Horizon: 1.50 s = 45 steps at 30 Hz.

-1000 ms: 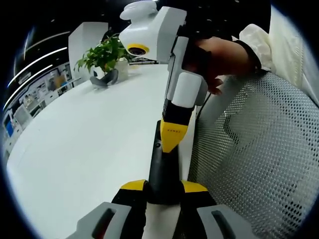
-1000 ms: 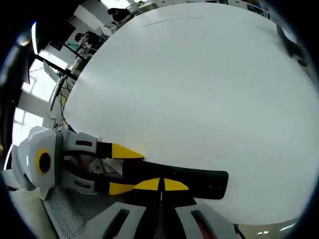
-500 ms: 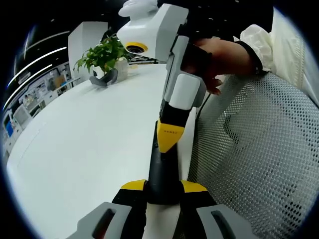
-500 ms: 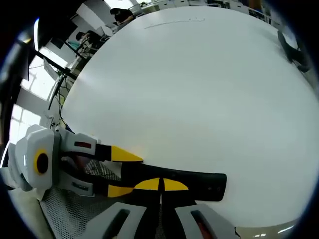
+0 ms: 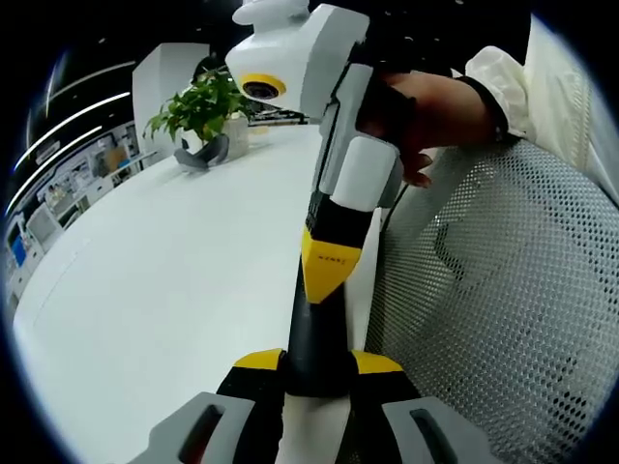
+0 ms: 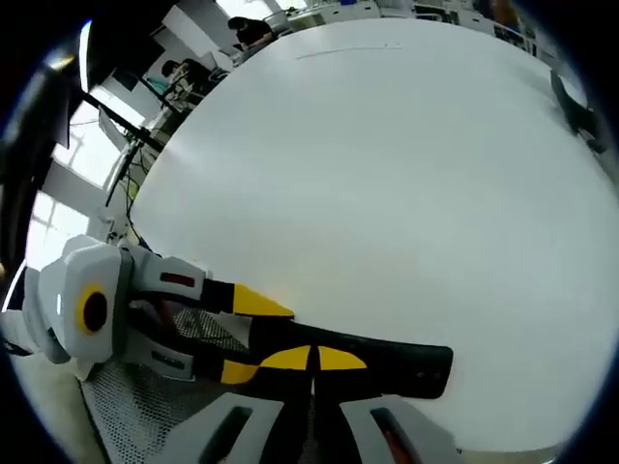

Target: Press the specified remote control buttons in sequence, fully releasing each button before pressing the next.

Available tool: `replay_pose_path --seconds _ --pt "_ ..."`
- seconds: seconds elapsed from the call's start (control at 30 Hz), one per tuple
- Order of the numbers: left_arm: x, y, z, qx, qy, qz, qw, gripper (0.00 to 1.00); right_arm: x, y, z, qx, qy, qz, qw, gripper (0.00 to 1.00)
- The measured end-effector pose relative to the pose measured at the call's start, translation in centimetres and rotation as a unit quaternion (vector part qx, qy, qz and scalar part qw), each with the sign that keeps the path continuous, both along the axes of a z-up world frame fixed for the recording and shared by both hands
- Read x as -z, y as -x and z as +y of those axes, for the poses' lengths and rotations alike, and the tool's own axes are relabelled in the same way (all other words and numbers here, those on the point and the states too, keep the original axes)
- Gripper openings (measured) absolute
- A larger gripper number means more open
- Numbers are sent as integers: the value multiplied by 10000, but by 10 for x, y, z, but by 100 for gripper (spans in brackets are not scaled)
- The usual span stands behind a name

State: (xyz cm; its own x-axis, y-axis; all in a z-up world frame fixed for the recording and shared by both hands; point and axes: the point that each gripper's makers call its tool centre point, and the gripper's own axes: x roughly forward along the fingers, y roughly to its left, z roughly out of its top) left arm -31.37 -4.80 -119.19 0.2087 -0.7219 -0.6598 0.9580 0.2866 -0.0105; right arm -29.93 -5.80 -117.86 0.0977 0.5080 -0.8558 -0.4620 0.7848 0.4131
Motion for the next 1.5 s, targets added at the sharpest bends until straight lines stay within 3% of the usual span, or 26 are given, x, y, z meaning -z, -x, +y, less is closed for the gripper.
replay_pose_path --seconds 0.13,0.2,0.37,1.1,1.2,1.27,1.3,1.43,1.5 --pt "0 0 0 -7 6 4 10000 25 11 6 -4 -342 362 18 9988 0" --pt "0 0 0 -7 8 3 10000 25 7 4 0 -338 260 -100 9990 0" --pt "0 0 0 -8 11 3 10000 25 7 2 -2 -171 142 10 9998 0" --pt "0 -2 -2 -92 50 -5 9999 25 3 2 -1 -126 73 34 9999 0" --pt "0 -2 -2 -84 48 -8 10000 25 -11 -8 2 9 -161 -357 9992 0" --pt "0 -2 -2 -80 47 -10 10000 25 -25 -18 1 81 -285 -795 9964 0" --pt "1 -2 -2 -80 47 -11 10000 25 -34 -26 -1 161 -345 -1120 9930 0" --pt "1 -2 -2 -87 48 -11 9999 25 -61 -36 -3 301 -530 -1801 9818 0" --pt "1 -2 -2 -92 47 -11 9999 25 -75 -41 -8 378 -487 -2241 9726 0"
